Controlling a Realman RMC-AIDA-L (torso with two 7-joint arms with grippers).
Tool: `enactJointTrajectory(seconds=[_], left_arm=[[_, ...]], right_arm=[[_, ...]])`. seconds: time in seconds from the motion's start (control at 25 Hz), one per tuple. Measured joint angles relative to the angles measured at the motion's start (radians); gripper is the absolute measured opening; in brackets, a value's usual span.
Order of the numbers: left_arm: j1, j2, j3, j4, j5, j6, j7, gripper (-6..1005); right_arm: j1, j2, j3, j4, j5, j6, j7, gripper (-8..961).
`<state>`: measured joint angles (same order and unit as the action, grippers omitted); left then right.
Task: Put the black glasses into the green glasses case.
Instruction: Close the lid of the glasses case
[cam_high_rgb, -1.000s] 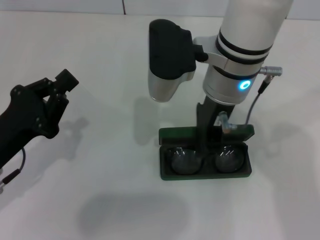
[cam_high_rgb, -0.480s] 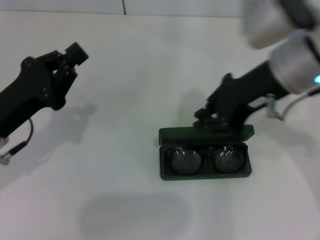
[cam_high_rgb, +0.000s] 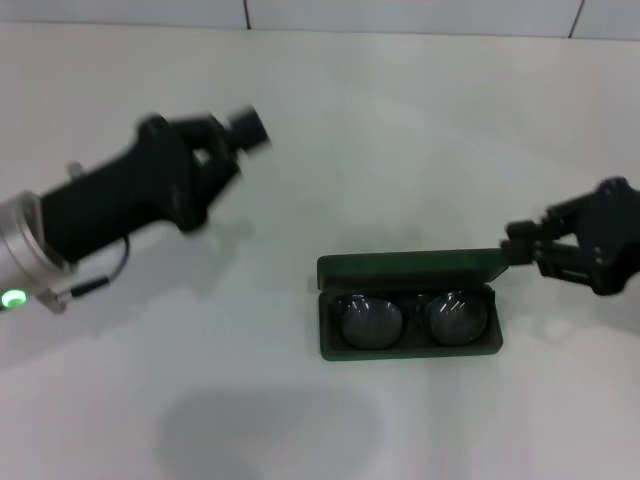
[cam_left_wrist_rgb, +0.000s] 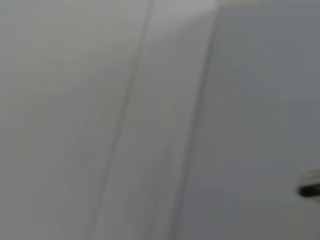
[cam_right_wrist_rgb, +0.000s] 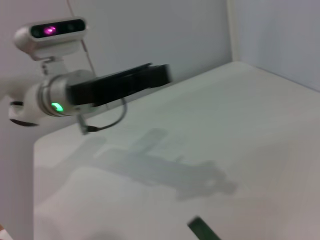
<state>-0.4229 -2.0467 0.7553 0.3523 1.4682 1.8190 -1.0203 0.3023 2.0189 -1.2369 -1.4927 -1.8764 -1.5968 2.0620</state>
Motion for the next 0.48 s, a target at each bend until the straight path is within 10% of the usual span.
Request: enactJointTrajectory(seconds=[0.48], left_arm=[[0.023, -0.054, 0.183, 0.068, 0.012, 0.094, -0.041, 31]], right_arm=[[0.012, -0.003, 0.385, 0.365, 0.092, 0.021, -0.262, 142]])
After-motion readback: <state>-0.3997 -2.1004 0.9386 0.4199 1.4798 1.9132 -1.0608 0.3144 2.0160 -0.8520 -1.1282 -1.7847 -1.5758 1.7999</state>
